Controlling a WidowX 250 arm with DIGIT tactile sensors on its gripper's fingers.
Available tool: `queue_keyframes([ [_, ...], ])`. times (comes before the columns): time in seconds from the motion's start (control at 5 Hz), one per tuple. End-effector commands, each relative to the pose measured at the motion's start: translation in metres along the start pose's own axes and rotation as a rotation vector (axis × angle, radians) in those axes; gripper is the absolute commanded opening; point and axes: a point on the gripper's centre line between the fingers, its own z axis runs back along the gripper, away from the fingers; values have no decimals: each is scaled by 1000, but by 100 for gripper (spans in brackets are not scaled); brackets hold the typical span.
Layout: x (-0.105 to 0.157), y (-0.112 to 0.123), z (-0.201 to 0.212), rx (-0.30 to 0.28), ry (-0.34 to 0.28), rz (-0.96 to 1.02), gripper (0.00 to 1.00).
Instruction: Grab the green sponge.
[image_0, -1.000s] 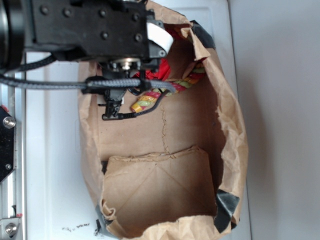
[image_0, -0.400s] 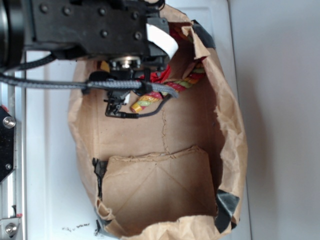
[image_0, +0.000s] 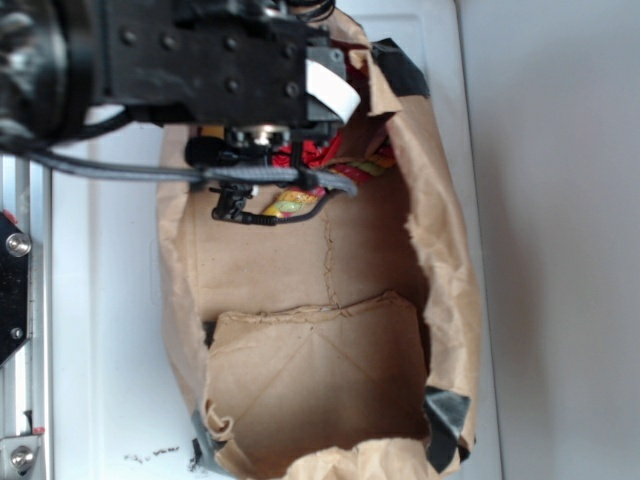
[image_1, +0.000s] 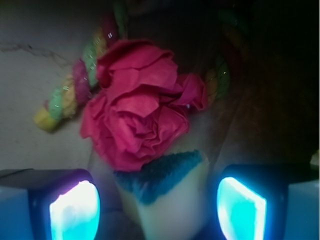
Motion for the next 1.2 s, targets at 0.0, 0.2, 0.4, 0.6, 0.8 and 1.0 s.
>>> queue_keyframes([
  [0.0,-33,-34,-3,28,5,-16,100],
  [0.2,-38,-42,-10,54,29,-32,100],
  [0.4,-34,-35,-6,69,24,-14,0],
  [0.6,-35,-33,0,64,12,-3,0],
  [0.8,-35,-32,3,60,5,5,0],
  [1.0,-35,-31,5,50,-2,16,0],
])
